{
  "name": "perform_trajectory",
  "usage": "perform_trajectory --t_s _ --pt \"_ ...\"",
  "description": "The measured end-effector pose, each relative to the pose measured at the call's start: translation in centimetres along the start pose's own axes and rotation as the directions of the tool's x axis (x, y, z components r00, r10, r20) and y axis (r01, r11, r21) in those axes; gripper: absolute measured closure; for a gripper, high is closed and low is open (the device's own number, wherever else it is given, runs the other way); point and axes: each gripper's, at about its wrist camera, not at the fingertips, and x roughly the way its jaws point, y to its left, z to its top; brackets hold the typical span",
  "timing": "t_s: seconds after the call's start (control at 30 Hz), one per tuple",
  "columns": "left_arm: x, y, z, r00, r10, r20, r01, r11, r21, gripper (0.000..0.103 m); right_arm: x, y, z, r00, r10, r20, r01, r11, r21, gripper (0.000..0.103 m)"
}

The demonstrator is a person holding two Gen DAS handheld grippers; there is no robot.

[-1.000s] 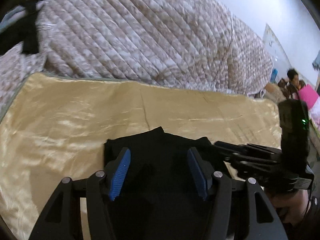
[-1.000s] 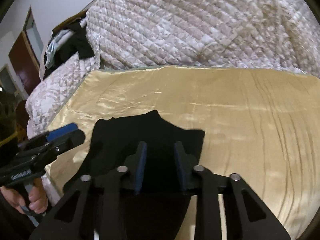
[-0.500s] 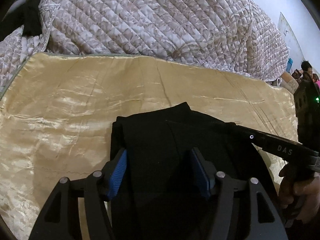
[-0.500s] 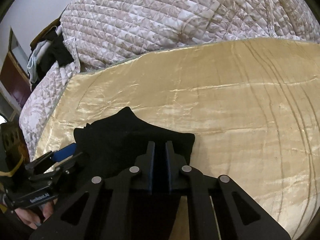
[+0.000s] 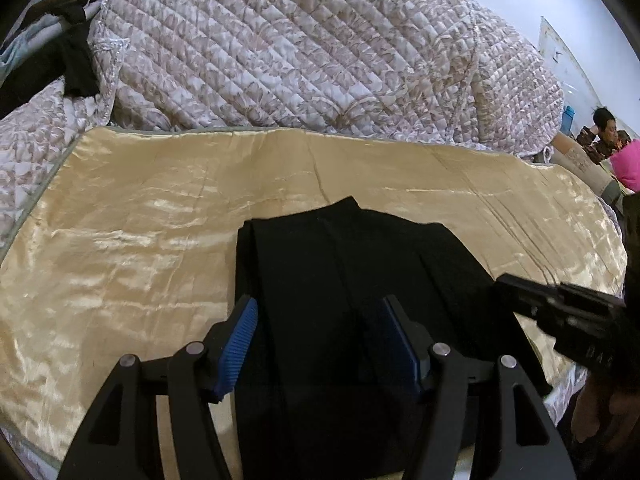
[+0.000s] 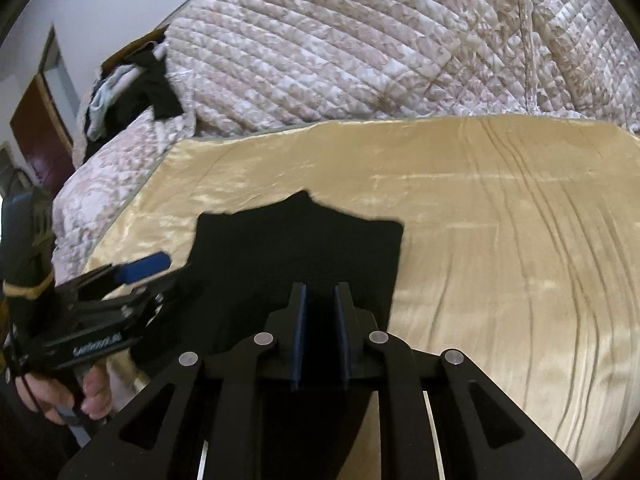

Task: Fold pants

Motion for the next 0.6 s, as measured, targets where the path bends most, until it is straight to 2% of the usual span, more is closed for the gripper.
perform_trajectory --t_s 0.17,0.3,0.4,0.47,0.53,0.57,0.6 --pt "-1.0 -0.4 -2.0 1.000 0.013 -0.014 -0.013 1.000 0.012 0.037 -1.0 1.8 -2.7 1.000 -0.026 -0.008 0.026 0.998 -0.050 0.089" --pt "-0.5 -0.1 -3.5 0.998 0.022 -0.058 -0.022 1.000 0.003 0.037 -0.6 2.6 -4.5 0.999 -0.052 -0.005 0.051 0.993 -0.103 0.088" --pt "-0.9 0.3 -3.3 0.999 0.022 -0.040 -0.022 1.000 0.001 0.037 -0.7 2.7 -4.3 0.998 -0.055 -0.007 0.054 0.990 -0.129 0.088" --pt "-1.2 1.2 -3.0 0.999 0.020 -0.025 -0.021 0.999 -0.024 0.037 -1.1 2.2 -3.7 0.999 -0.032 -0.011 0.031 0.994 -0.101 0.088" --pt "-1.1 2.3 -2.6 0.999 0.008 -0.032 -0.011 0.998 -0.070 0.037 -1.4 1.2 -3.2 1.000 -0.025 -0.007 0.025 0.998 -0.056 0.070" --pt "-0.9 3.1 -2.5 0.999 0.000 -0.038 -0.004 0.995 -0.102 0.037 -1.7 0.3 -2.8 1.000 -0.024 0.005 0.024 1.000 -0.017 0.050" --pt "-0.7 3.7 -2.3 0.999 -0.005 -0.043 0.000 0.992 -0.126 0.037 -1.8 -0.3 -2.6 0.999 -0.032 0.010 0.032 0.999 0.015 0.041"
